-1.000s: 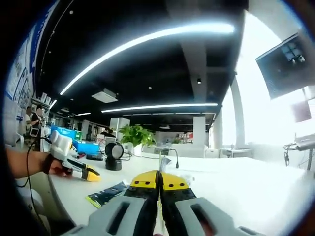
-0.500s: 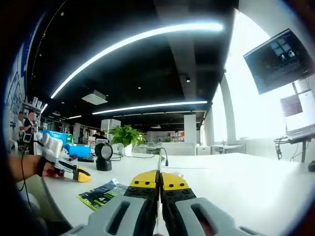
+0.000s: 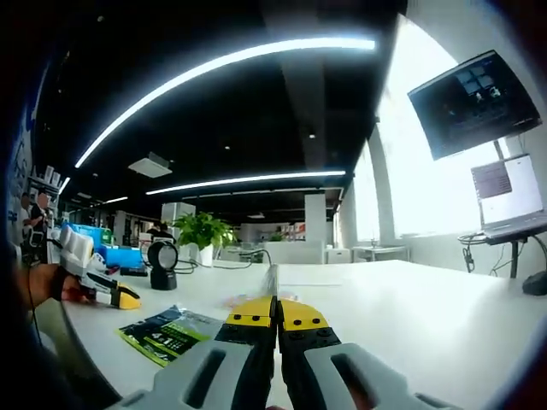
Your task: Clip sheet goods on table flip sheet goods clip sheet goods scan sheet goods put sheet goods back to table
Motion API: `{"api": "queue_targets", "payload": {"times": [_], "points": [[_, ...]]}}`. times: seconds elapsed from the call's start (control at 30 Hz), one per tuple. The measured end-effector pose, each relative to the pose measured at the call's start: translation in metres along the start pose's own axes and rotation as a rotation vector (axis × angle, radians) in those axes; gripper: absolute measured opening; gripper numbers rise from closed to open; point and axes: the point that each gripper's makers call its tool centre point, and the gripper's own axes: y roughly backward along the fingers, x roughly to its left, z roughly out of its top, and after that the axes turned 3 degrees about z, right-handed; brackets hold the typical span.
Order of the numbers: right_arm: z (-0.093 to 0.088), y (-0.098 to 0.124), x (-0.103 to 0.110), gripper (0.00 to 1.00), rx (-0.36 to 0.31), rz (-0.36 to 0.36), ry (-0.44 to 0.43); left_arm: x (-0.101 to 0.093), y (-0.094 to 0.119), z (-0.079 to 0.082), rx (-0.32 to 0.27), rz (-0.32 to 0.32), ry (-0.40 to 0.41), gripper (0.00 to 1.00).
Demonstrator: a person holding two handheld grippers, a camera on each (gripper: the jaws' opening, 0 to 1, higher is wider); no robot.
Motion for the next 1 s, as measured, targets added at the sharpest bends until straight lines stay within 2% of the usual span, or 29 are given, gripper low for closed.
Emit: {"api": "queue_targets", "payload": {"times": [0.13, 0.4, 0.73, 1.0], "points": [[-0.003, 0.003, -0.007, 0.00, 0.005, -0.026, 0.001, 0.001, -0.001, -0.001, 0.002, -0.001, -0.006, 0.08], [-0.009, 0.005, -0.008, 0.00, 0.027, -0.051, 0.038, 0.002, -0.003, -0.001, 0.001, -0.005, -0.011, 0.07], [-0.014, 0.011, -0.016, 0.00, 0.050, -0.104, 0.107, -0.009, 0.002, 0.001, -0.001, -0.004, -0.021, 0.07], [-0.019, 0.015, -0.021, 0.00, 0.063, -0.166, 0.174, -0.009, 0.003, 0.001, -0.002, -0.002, -0.023, 0.07]]}}
